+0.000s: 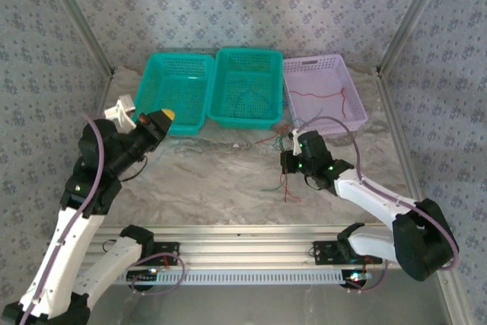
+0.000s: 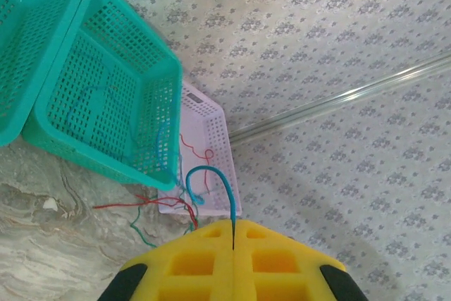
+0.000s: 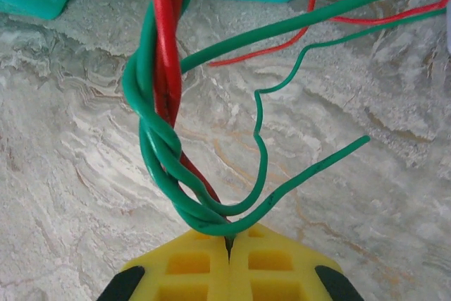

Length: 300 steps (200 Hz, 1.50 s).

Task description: Untangle the cables

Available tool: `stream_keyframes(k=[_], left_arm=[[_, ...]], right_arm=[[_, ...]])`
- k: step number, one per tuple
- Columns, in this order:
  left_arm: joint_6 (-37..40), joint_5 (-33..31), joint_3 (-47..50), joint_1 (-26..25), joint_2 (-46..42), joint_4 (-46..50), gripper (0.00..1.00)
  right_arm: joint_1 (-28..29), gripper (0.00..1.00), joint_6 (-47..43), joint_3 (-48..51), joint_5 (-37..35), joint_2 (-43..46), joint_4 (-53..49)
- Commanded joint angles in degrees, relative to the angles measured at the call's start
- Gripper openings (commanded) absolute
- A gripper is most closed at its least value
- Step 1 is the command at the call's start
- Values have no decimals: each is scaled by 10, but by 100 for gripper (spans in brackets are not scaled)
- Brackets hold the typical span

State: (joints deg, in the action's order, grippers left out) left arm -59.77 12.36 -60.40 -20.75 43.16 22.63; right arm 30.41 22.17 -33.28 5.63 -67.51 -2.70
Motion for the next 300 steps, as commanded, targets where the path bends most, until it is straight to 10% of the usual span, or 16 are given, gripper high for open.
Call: stream_keyframes(k=[1,110,300], left_arm=[[63,6,-42,-11,48,8,0],[241,-37,-347,-67,412,-38,0],[249,8,-831,-103,996,95,0]], right_arm=[[5,0,12,29,16,37,49],[21,0,7,56,48,203,30],[-57,0,7,-5,36,171,11]])
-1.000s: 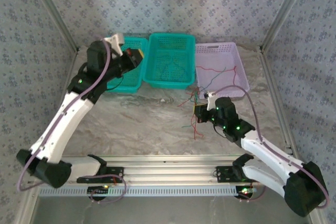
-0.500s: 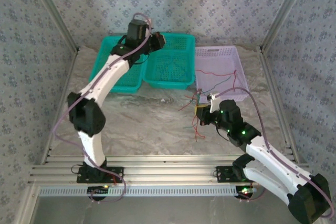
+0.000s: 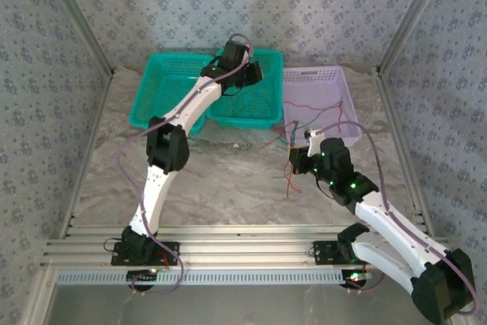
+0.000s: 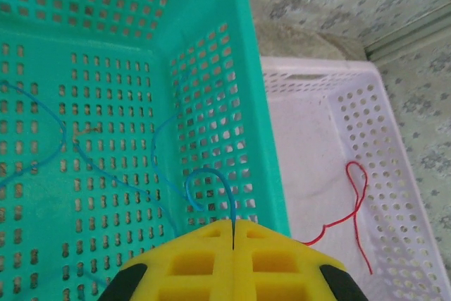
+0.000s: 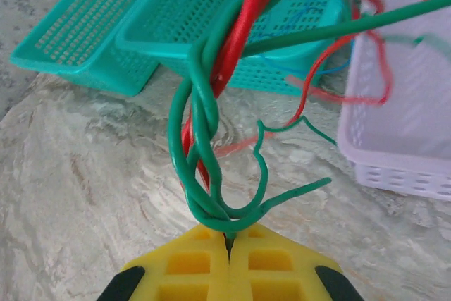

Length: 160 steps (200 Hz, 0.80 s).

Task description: Untangle the cables

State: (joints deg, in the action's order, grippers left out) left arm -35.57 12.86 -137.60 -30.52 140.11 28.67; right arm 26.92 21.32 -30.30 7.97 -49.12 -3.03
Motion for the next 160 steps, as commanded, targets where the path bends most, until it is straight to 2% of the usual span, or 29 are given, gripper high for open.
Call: stream_keyframes(k=[1,24,32,56,79,113,142,160], left_arm=[[7,3,-62,-5,29,35,0],[8,5,-114,-5,65,64,0],[8,6,-124,-5,72,70,3],[12,13,-131,-7,75,70,21],[19,13,-146,-7,70,75,38],[19,27,-180,-7,47,83,65],[9,42,-181,-9,4,78,77],[8,45,-181,-13,-26,91,81]], right_arm=[[-23,0,15,-36,12,-14,14],[-35,0,14,-61,4,-22,13],[-39,0,13,-70,-7,-28,6],[-64,0,19,-91,-15,-50,1],[-84,0,22,-102,16,-55,25],[-84,0,8,-114,79,-40,55],[-69,0,4,-115,167,-38,86],[-45,0,-6,-117,155,-32,71]])
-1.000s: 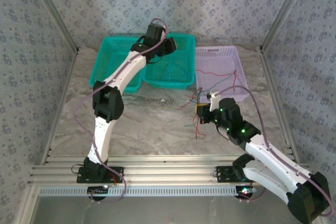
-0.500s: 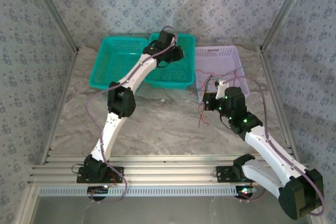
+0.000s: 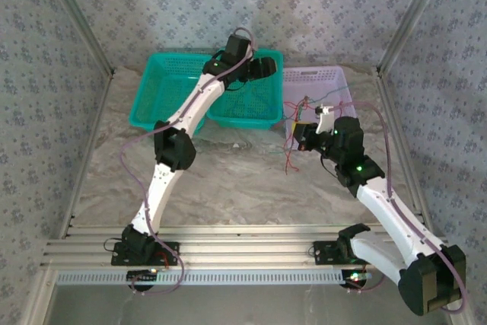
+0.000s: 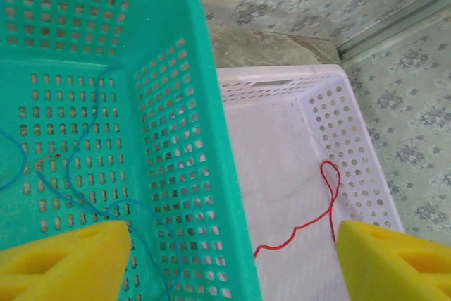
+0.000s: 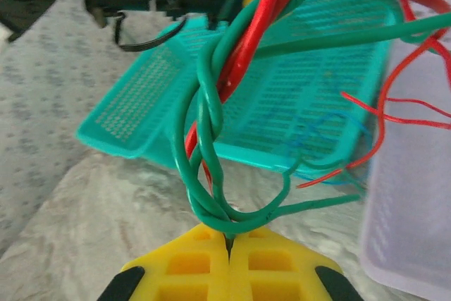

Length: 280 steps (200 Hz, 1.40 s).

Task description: Untangle the cables

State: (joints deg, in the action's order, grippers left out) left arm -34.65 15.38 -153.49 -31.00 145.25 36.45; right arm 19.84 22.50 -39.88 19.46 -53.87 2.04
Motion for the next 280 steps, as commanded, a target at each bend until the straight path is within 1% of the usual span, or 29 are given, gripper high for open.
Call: stream_keyframes(k=[1,11,17,25,36,50,66,82,93,104,119,140,165,180,205,230,250,280], left_arm=[[0,19,-22,-8,-80,14,81],[5,18,-22,-10,-98,21,83],[8,15,-21,-13,-109,43,83],[13,10,-19,-15,-124,57,86],[26,2,-17,-22,-143,77,89],[48,-18,-5,-34,-171,100,90],[61,-46,39,-48,-211,110,91],[55,-52,121,-56,-265,91,91],[48,-62,199,-60,-314,61,91],[34,-67,291,-61,-370,18,92],[11,-78,420,-60,-458,-45,92],[-35,-71,594,-60,-573,-126,93],[-99,-53,756,-61,-684,-191,93],[-132,-47,837,-62,-737,-221,93],[-165,-39,931,-69,-805,-248,93],[-195,-43,992,-81,-850,-264,92],[-217,-40,1028,-87,-863,-286,91],[-233,-43,1057,-100,-856,-318,89]], right_arm=[[27,0,-18,-21,38,17,19],[39,0,-23,-19,17,27,3],[47,0,-24,-14,-4,34,-7],[56,0,-25,-1,-25,51,-18],[64,0,-26,16,-33,69,-24],[74,0,-24,40,-20,87,-26],[94,0,-34,50,23,91,-31],[127,0,-54,48,41,91,-44],[150,0,-66,43,42,86,-50],[163,0,-72,39,47,74,-50],[170,0,-76,32,54,54,-46],[176,0,-78,30,62,27,-22],[178,0,-82,13,86,-20,-2],[181,0,-85,2,100,-47,10],[195,0,-99,-28,124,-96,5],[215,0,-110,-52,134,-132,-1],[230,0,-121,-72,141,-155,-13],[244,0,-139,-98,160,-183,-45]])
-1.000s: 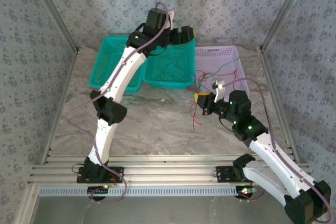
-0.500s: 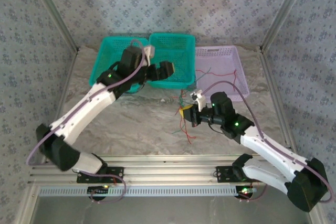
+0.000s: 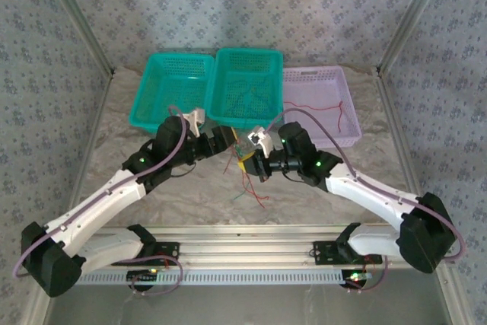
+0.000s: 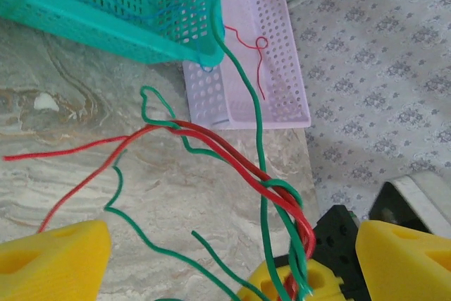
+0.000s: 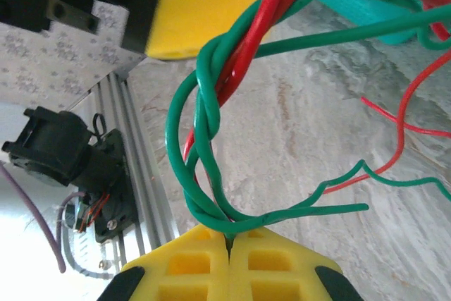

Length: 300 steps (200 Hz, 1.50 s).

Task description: Untangle the cables

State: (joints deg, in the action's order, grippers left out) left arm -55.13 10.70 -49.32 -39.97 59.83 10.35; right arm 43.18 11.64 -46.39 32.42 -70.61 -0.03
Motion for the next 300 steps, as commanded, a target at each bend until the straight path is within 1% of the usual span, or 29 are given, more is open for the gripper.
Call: stream_keyframes(k=[1,22,39,51,64,76,89,108,145,159,173,211,242,272,290,300], left_arm=[[-28,4,15,-11,-1,-58,89],[-35,5,21,-16,10,-74,85],[-37,3,22,-19,17,-81,79],[-37,2,23,-19,23,-85,71],[-37,1,24,-19,29,-87,58],[-37,3,26,-20,33,-91,49],[-39,5,32,-19,38,-101,42],[-47,10,45,-20,42,-114,34],[-45,10,56,-19,36,-112,18],[-39,8,55,-17,31,-102,10],[-29,4,52,-15,21,-79,0],[17,-41,51,9,-39,38,0],[30,-70,63,46,-104,114,0],[52,-133,52,58,-148,197,0],[66,-166,40,60,-164,233,0],[69,-167,41,61,-169,235,0]], right_arm=[[11,0,-31,-34,31,-17,-25],[16,0,-34,-37,41,-24,-34],[19,0,-33,-35,48,-24,-37],[21,0,-35,-34,53,-23,-41],[21,0,-37,-34,49,-19,-46],[22,0,-39,-32,48,-15,-50],[22,0,-40,-30,47,-12,-52],[21,0,-44,-29,39,-8,-58],[21,0,-45,-23,25,-2,-64],[20,0,-47,-25,9,1,-72],[20,0,-52,-27,-22,6,-91],[17,0,-50,-37,-148,21,-150],[16,0,-32,-42,-242,21,-179],[11,0,-17,-49,-339,14,-213],[5,0,2,-45,-350,19,-221],[-1,0,2,-38,-331,25,-210]])
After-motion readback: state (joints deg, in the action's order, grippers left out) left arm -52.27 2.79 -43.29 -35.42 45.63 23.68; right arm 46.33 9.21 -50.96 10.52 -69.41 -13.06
